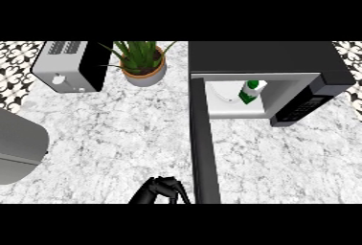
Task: Pick up the milk, place it into the microwave and close the microwave
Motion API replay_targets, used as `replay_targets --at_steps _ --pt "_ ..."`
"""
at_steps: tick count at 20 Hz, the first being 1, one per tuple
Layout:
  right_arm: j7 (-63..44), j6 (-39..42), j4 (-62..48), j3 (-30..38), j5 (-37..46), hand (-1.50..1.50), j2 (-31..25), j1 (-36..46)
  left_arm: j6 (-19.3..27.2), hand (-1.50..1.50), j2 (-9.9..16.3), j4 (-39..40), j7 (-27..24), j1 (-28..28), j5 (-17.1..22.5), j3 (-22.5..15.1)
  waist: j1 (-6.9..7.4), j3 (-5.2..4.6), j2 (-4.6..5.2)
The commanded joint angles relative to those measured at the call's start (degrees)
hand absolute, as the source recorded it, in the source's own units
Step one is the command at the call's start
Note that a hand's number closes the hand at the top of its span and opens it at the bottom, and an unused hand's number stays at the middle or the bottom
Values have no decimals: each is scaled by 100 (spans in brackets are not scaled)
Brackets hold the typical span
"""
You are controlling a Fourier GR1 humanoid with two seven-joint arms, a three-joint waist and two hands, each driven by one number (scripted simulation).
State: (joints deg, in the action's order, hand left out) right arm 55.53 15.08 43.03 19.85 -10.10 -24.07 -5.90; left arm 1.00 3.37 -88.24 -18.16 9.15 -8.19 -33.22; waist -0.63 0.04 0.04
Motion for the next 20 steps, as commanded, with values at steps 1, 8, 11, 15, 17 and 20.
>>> replay_targets --at_steps 1,8,11,15,17,20 --pt "465 774 -165 -24 -68 -150 -228 41 -410 150 59 790 416 -680 -312 -209 -59 9 16" --pt "354 1025 7 -18 -361 -150 -477 -63 -877 150 -332 1806 1352 -1337 -229 -1130 -123 8 19" --pt "270 1166 118 -70 -484 -150 -524 -20 -223 150 -335 2174 1065 -1777 71 -1747 -151 -3 21" --pt "594 1282 443 -269 -477 -150 -412 -323 180 150 -335 2565 745 -2265 589 -2184 -280 -9 27" --pt "526 1332 474 -390 -470 -150 -423 -152 582 150 -335 2278 687 -2391 843 -2518 -298 -7 30" --pt "256 1330 822 -488 -638 -150 -386 -46 965 150 -332 2276 530 -2550 1316 -2715 -371 -19 38"
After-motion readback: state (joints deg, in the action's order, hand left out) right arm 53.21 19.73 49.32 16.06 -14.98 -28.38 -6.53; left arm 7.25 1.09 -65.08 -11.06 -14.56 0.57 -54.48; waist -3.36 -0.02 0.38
